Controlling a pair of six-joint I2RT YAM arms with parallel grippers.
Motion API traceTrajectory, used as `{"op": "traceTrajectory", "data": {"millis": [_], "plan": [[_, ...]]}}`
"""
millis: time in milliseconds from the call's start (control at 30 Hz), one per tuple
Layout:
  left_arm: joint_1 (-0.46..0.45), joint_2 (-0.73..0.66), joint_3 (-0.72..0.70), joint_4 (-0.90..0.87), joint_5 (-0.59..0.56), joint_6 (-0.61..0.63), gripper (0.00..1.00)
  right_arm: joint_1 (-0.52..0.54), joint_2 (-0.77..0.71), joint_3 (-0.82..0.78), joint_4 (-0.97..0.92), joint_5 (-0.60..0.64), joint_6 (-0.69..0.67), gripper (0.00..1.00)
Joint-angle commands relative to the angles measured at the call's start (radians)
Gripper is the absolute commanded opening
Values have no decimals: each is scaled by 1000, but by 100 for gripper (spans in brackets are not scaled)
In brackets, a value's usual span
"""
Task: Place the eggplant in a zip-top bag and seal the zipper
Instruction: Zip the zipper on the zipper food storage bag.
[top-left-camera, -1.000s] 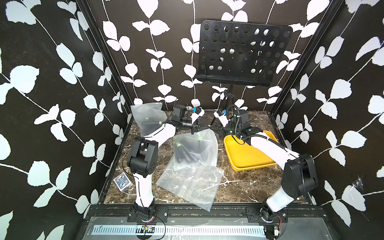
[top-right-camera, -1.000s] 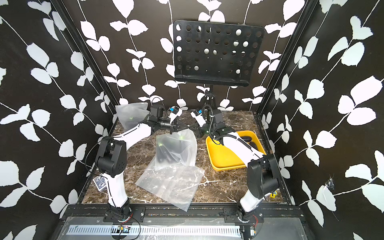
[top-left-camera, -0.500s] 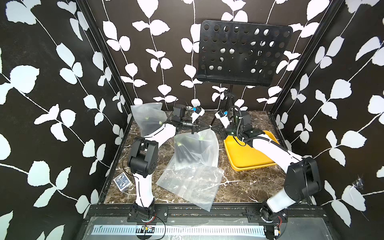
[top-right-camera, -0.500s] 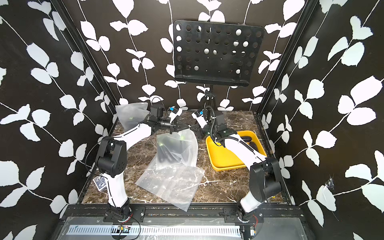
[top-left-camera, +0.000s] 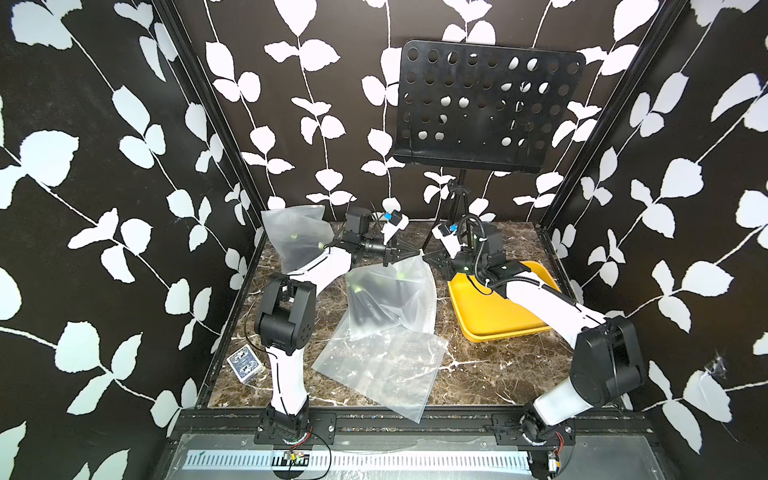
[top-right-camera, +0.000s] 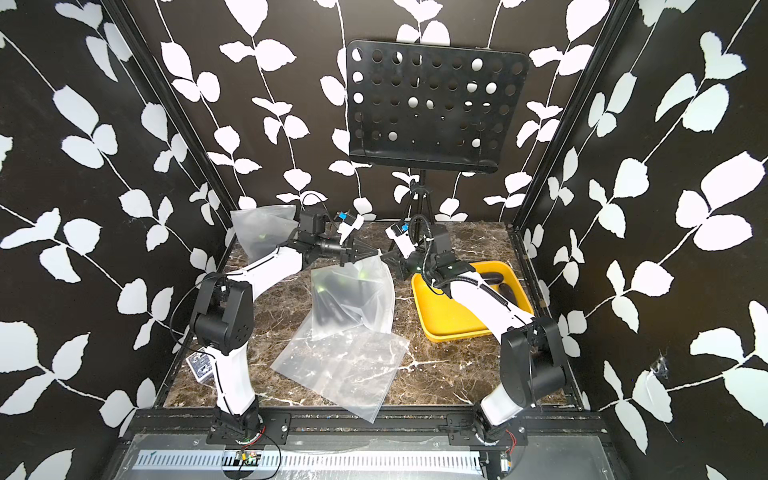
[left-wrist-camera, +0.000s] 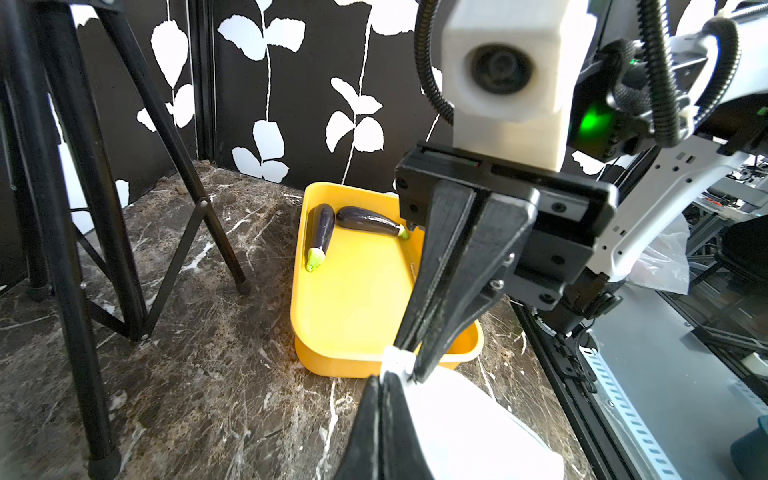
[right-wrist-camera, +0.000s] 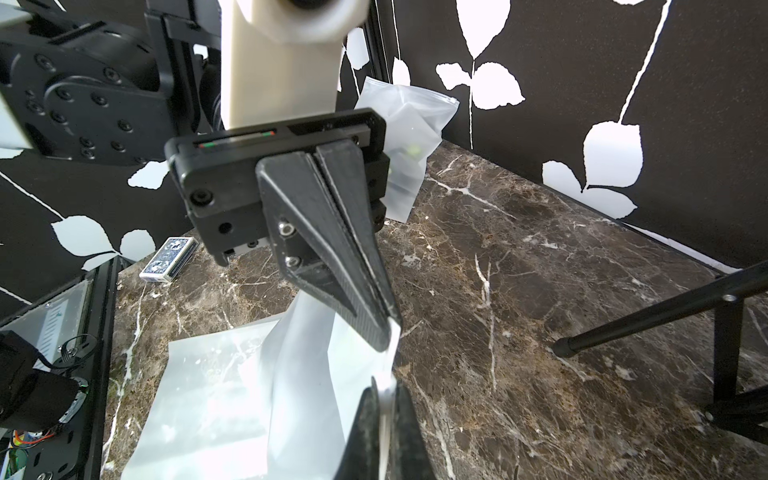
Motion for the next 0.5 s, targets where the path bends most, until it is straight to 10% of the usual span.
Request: {"op": "traceTrajectory", "data": {"millis": [0,467], "plan": [[59,-68,-10,143,-83,-58,0,-5,-26,-39,-93,-52,-8,0],[89,-63,-9,186,-144,-103,0,-4,-51,-109,-75,-29,36,0]]}}
